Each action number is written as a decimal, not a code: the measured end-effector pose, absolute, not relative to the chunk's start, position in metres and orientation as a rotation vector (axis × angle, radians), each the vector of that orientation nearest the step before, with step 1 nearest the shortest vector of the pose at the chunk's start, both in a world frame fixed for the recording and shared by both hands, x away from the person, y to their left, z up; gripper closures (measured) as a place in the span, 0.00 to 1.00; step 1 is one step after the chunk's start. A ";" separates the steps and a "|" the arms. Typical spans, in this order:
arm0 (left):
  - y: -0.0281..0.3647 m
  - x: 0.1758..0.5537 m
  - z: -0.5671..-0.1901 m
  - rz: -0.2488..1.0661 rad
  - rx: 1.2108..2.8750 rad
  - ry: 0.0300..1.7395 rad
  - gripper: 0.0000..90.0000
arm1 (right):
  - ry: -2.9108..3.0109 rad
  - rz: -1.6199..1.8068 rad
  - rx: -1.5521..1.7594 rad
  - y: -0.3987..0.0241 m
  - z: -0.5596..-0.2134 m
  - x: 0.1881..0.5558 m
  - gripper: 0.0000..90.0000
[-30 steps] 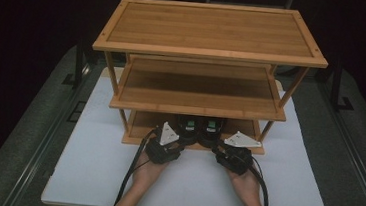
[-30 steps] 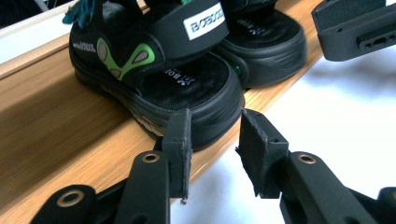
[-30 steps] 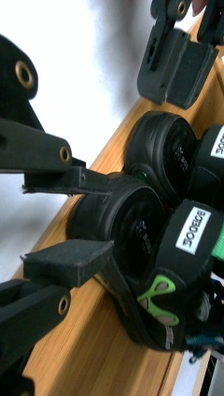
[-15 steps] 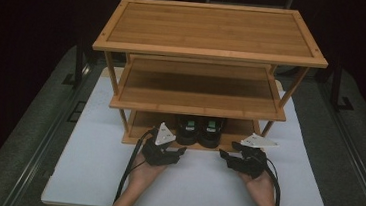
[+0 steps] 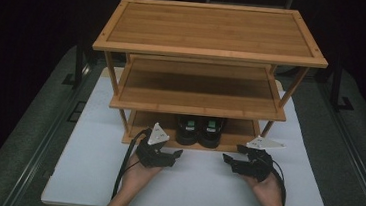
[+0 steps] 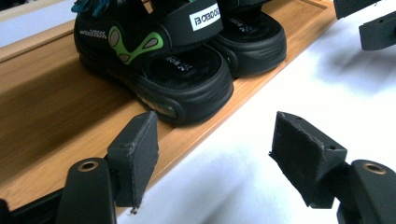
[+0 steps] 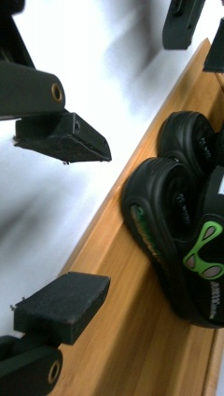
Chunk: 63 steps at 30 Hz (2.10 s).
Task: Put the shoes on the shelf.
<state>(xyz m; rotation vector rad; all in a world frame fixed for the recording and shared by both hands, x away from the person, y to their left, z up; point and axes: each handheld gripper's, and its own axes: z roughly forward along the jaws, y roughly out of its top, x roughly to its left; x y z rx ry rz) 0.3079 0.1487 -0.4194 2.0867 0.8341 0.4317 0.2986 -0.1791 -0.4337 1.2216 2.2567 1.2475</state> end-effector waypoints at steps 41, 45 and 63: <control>0.199 0.289 -0.412 0.461 2.078 0.880 0.15 | 2.230 1.217 1.263 -0.231 -0.439 0.274 0.29; 0.203 0.289 -0.412 0.458 2.077 0.885 0.13 | 2.218 1.215 1.274 -0.237 -0.441 0.271 0.28; 0.222 0.285 -0.416 0.433 2.067 0.896 0.11 | 2.182 1.202 1.310 -0.260 -0.444 0.261 0.26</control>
